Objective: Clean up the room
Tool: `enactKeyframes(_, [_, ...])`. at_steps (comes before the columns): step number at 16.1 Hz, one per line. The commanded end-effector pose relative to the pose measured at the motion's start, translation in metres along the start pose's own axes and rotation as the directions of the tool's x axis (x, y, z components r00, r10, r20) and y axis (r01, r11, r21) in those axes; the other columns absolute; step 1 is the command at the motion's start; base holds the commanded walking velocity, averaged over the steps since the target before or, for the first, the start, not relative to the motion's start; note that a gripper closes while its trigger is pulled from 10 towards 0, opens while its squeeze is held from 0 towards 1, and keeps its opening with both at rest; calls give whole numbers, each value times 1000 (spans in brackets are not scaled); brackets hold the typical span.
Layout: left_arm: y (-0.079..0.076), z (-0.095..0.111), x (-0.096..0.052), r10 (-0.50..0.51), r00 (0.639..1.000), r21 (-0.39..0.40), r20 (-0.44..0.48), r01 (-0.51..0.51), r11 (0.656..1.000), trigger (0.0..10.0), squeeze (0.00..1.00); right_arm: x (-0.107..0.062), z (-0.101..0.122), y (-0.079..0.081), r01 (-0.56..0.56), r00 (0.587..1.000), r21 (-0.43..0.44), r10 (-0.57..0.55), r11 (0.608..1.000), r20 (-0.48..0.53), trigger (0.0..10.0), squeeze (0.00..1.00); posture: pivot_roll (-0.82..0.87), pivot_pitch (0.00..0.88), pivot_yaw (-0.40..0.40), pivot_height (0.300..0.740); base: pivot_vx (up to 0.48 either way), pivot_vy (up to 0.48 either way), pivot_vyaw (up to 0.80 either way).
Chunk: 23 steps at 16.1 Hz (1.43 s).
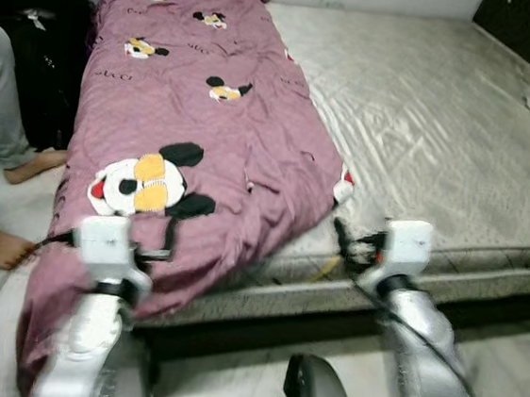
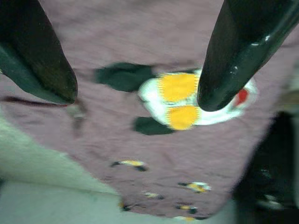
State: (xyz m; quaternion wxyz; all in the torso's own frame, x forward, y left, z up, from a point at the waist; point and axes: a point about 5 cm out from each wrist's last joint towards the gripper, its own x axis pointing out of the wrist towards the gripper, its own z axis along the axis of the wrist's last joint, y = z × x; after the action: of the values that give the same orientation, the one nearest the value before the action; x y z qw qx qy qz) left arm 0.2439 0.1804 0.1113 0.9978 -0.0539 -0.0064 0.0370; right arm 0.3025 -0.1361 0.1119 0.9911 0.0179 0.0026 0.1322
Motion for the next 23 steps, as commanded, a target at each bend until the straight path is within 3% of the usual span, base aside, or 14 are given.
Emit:
enactKeyframes(1, [-11,1,2,-35,999,-17,3,35,999,10000,0,-5,0,-14,43,999,-20,-43,999,-4,10000,0,-86,77,-37,518,289,0,0])
enactKeyframes(9, [-12,-2,-2,-26,1000,-20,-18,25,999,10000,0,0,-3,-19,68,997,-47,-70,997,-32,10000,0,-57,88,-47,518,31,0,0])
enactKeyframes(15, [-4,-1,-22,-21,998,19,-51,22,1000,10000,0,18,-3,-27,162,986,-74,-165,984,-34,10000,0,5,138,-38,518,0,0,0])
enactKeyframes(20, [-16,0,-16,-76,995,0,-65,76,997,10000,0,20,8,-49,236,972,-55,-236,970,11,10000,0,-21,149,-18,518,0,0,-437])
enactKeyframes(23, [-16,1,-15,-76,995,2,-65,76,997,10000,0,19,5,-49,233,973,-57,-232,971,15,10000,0,-22,148,-19,518,0,0,-533])
